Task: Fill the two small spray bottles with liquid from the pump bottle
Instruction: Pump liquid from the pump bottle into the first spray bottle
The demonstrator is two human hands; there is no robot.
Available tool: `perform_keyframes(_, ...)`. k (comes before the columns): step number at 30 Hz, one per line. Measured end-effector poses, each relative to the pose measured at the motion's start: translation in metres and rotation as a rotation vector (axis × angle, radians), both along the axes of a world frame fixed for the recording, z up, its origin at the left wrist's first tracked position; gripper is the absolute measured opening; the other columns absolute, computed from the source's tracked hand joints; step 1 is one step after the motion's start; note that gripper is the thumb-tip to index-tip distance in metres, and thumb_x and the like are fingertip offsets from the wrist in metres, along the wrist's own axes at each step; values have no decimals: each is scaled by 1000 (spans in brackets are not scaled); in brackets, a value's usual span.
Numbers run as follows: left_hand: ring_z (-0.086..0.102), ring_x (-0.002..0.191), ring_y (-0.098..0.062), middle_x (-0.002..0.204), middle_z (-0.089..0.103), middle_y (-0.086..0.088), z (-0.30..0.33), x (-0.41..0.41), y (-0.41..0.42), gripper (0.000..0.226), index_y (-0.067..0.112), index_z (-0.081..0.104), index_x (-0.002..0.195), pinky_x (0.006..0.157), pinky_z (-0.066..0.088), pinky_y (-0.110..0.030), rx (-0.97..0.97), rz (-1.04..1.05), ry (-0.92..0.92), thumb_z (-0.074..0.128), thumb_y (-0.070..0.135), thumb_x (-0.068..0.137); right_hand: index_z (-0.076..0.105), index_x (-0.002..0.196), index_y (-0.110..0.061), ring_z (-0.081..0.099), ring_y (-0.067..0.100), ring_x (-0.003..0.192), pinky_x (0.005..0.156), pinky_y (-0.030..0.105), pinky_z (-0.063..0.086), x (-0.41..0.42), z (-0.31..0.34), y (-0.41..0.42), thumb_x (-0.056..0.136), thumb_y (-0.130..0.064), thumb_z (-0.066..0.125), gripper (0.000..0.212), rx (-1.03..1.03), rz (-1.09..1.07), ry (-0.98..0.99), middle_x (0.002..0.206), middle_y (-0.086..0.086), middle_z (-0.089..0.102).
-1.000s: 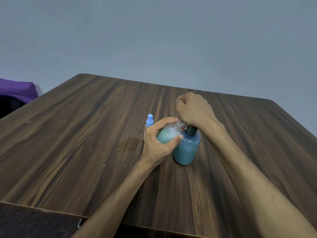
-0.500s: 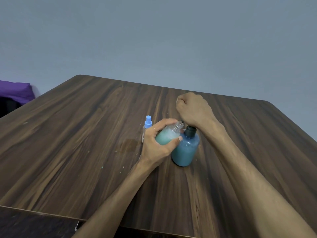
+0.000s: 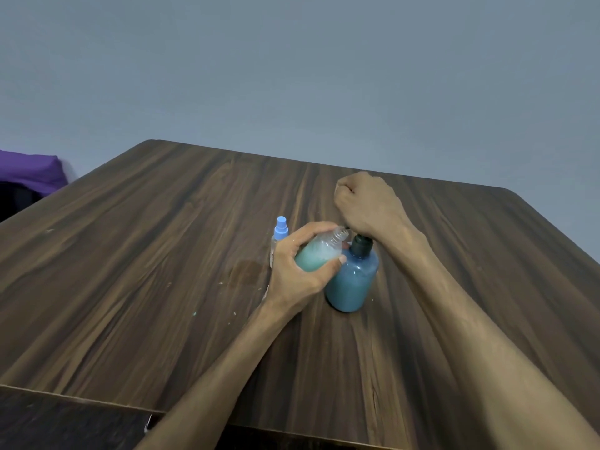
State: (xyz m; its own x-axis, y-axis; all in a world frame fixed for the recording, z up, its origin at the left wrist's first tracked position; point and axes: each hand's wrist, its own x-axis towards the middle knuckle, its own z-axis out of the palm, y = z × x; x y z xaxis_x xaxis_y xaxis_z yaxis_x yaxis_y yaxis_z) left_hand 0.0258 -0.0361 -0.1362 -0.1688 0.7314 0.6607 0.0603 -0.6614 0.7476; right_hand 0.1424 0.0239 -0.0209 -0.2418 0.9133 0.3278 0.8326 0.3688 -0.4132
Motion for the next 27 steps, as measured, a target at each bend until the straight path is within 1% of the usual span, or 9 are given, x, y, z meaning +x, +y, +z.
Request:
perform_keyframes(3, 74, 96, -8, 105, 76, 1, -1, 0, 1, 41, 11, 69, 114, 86, 55, -21, -6, 24, 2, 81, -2, 77, 46, 61, -15, 49, 32, 73, 67, 35, 34, -3, -2, -1, 90, -14, 45, 29, -49, 3, -49, 64, -2, 53)
perform_keyframes(6, 76, 98, -17, 105, 77, -3, 0, 0, -1, 42, 15, 69, 114, 87, 57, -26, 13, -7, -1, 80, -5, 79, 45, 62, -15, 54, 32, 71, 62, 35, 33, 2, 4, 3, 90, -15, 44, 29, 0, 26, -9, 61, -2, 52)
perform_keyframes(10, 74, 97, -10, 106, 76, 1, 0, 0, 1, 41, 10, 69, 114, 87, 56, -22, -1, 8, 8, 81, -5, 77, 47, 61, -14, 49, 30, 68, 64, 36, 34, -1, -3, 2, 90, -13, 45, 28, -42, 14, -36, 62, -1, 53)
perform_keyframes(14, 77, 97, -17, 107, 77, 3, 1, -1, -2, 44, 16, 69, 114, 87, 57, -25, 12, -20, -7, 80, -8, 79, 45, 64, -13, 46, 26, 63, 59, 35, 32, 2, -1, 3, 90, -14, 44, 26, 6, 17, 30, 59, -2, 51)
perform_keyframes(16, 75, 97, -11, 107, 77, 11, 3, 0, -2, 46, 19, 69, 113, 87, 56, -22, 5, -15, -8, 80, -8, 78, 45, 63, -13, 47, 27, 64, 58, 35, 32, 0, -2, 3, 88, -14, 44, 26, -23, 23, 41, 59, -2, 51)
perform_keyframes(19, 73, 95, -5, 105, 75, 17, 5, 0, -3, 46, 20, 68, 113, 85, 54, -18, 8, -4, 8, 80, -6, 77, 48, 65, -13, 46, 23, 62, 58, 35, 32, 0, -2, 0, 89, -14, 44, 25, -47, -8, -20, 63, -1, 54)
perform_keyframes(22, 76, 96, -14, 106, 78, 5, 5, 0, -4, 46, 19, 69, 114, 86, 57, -24, 18, -24, 2, 80, -9, 79, 45, 64, -13, 44, 25, 62, 57, 35, 30, 2, 2, 2, 90, -13, 44, 26, -6, -14, 43, 60, -2, 50)
perform_keyframes(25, 76, 95, -21, 104, 78, -3, 3, 0, -2, 44, 22, 70, 113, 86, 57, -27, 2, -9, -13, 81, -4, 78, 45, 60, -15, 46, 29, 68, 63, 35, 34, -2, -3, 1, 88, -13, 45, 28, -89, -15, 5, 61, -2, 51)
perform_keyframes(27, 77, 95, -23, 104, 78, -6, 3, 1, -3, 45, 22, 70, 113, 87, 58, -29, -2, -3, -16, 81, -4, 78, 48, 62, -14, 47, 28, 68, 63, 35, 35, -1, -1, -1, 89, -13, 45, 27, -91, -24, -12, 63, -2, 53)
